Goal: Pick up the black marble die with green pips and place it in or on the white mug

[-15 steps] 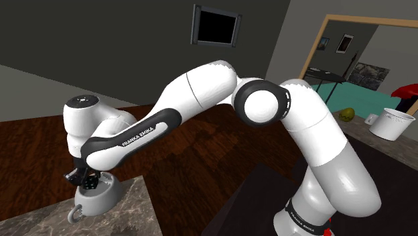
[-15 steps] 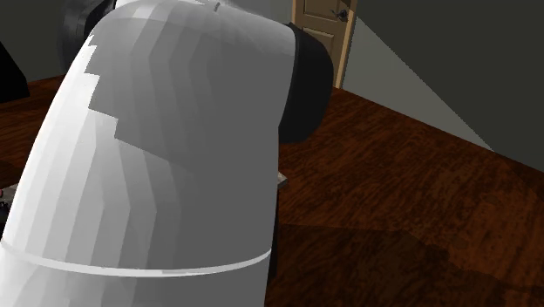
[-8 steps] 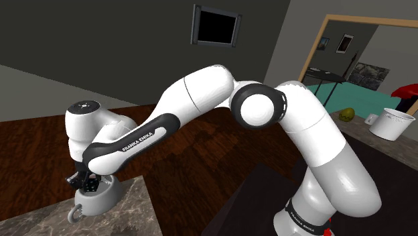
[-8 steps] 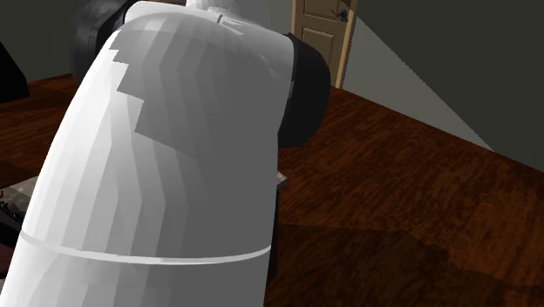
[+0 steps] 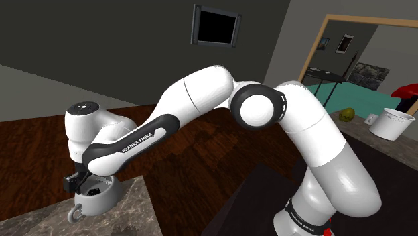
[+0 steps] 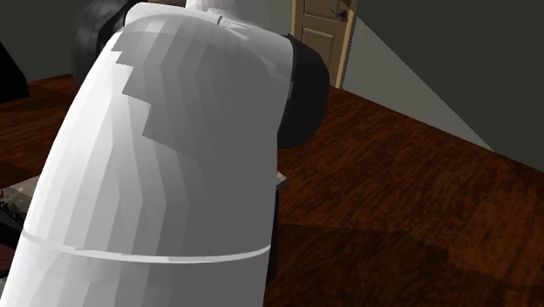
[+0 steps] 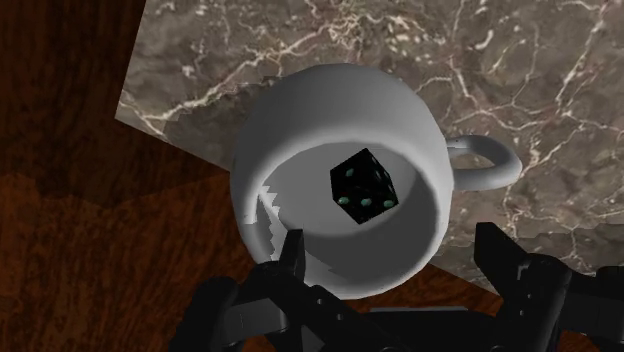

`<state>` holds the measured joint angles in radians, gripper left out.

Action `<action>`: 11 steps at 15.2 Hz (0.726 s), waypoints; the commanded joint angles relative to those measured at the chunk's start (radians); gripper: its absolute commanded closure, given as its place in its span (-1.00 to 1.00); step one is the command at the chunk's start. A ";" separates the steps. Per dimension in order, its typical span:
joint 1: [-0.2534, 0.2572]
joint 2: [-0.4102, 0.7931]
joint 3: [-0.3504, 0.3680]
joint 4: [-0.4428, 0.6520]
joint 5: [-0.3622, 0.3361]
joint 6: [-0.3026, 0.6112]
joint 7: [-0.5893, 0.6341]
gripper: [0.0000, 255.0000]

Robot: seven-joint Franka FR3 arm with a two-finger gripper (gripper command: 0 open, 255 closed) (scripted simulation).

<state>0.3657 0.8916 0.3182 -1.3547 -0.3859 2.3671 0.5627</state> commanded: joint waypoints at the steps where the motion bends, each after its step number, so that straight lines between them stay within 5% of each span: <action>1: 0.000 0.000 0.000 0.000 0.000 0.000 0.000 -1.00; 11: -0.022 -0.107 0.025 -0.059 0.022 -0.050 -0.007 -1.00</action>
<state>0.3438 0.7853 0.3431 -1.4127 -0.3641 2.3176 0.5556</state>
